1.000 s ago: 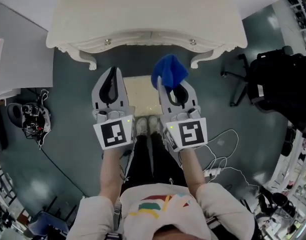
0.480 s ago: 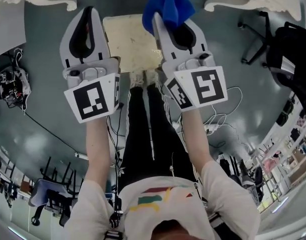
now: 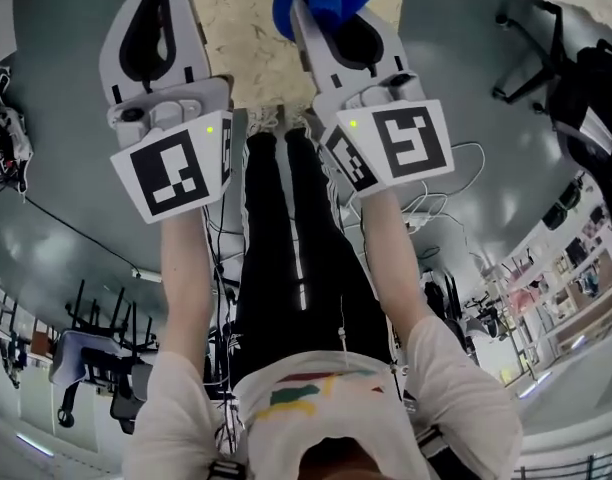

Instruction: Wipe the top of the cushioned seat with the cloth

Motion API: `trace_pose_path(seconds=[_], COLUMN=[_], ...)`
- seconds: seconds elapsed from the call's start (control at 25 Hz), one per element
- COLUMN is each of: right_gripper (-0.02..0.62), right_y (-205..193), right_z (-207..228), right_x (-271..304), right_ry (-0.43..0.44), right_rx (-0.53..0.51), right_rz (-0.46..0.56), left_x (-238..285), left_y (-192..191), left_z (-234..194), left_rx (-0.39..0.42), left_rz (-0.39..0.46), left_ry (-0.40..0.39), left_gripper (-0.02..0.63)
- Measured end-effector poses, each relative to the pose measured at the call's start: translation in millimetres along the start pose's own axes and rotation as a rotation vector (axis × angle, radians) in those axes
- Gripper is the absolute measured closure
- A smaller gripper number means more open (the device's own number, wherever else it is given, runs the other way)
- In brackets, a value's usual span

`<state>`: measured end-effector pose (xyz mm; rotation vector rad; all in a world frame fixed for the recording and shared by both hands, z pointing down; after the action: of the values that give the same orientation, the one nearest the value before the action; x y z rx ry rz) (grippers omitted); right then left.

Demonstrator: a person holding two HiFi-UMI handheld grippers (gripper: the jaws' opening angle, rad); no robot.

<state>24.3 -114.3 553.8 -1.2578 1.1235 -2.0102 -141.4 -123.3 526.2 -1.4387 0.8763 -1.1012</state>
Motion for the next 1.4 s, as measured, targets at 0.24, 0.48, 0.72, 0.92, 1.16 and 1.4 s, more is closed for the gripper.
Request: trace_pose_path(seconds=[0.24, 0.48, 0.72, 0.92, 1.16, 1.4], right_gripper=[0.557, 0.557, 0.557, 0.557, 0.557, 0.557], right_y=[-18, -19, -37, -52, -80, -102], right_z=[0, -15, -42, -65, -80, -77], right_x=[8, 25, 65, 103, 138, 149], right_ry=[0.019, 0.082, 0.193, 0.255, 0.289, 0.235], right_rx=[0.03, 0.072, 0.181, 0.292, 0.359, 0.314], right_rz=[-0.05, -0.09, -0.219, -0.302, -0.44, -0.535], left_x=[-6, -12, -24, -35, -49, -60], left_y=[-18, -21, -25, -34, -46, -56], left_z=[1, -11, -21, -34, -38, -42], left_rx=[0.001, -0.041, -0.001, 0.007, -0.03, -0.017], left_rz=[-0.03, -0.047, -0.07, -0.097, -0.12, -0.157], left_ry=[-0.019, 0.042, 0.057, 0.091, 0.157, 0.156], left_gripper=[0.597, 0.597, 0.597, 0.597, 0.597, 0.597])
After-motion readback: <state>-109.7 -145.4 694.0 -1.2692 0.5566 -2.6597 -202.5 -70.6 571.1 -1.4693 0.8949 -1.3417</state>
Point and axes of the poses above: the fingertips, and each gripper's own axes: x forward along the fingers, z to its right, y out of its top, the point moved 7 cm from there along -x, backward along the fingers, and after that the axes turned 9 degrees about -y, right-handed, at the moved point
